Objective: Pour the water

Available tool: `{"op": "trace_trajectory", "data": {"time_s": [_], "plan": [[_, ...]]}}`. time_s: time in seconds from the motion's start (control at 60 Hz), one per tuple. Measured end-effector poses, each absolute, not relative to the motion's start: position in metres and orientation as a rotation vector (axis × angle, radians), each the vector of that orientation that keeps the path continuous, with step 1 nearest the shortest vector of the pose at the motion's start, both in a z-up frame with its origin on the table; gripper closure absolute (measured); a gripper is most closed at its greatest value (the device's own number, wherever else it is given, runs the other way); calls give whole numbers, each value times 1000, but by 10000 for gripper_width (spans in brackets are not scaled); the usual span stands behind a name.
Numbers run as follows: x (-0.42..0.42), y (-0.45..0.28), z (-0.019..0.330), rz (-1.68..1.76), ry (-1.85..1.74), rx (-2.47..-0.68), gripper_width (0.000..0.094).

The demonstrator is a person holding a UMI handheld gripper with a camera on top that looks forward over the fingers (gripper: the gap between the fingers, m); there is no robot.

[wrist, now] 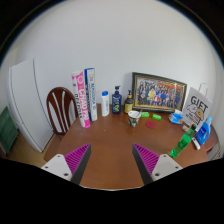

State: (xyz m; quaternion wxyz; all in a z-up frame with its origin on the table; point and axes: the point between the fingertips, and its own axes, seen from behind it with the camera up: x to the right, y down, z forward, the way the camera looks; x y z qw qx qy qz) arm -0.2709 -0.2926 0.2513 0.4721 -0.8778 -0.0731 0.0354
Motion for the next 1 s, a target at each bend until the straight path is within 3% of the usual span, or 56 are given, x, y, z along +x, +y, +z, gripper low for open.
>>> {"op": "trace_trajectory", "data": {"time_s": [0.233, 0.583, 0.8, 1.0], "plan": [[-199, -288, 230, 1, -94, -2160, 79], [-12, -284, 166, -161, 42, -2131, 78], [79, -229, 134, -164, 84, -2053, 79], [106, -161, 109, -103, 56, -2002, 79]]}}
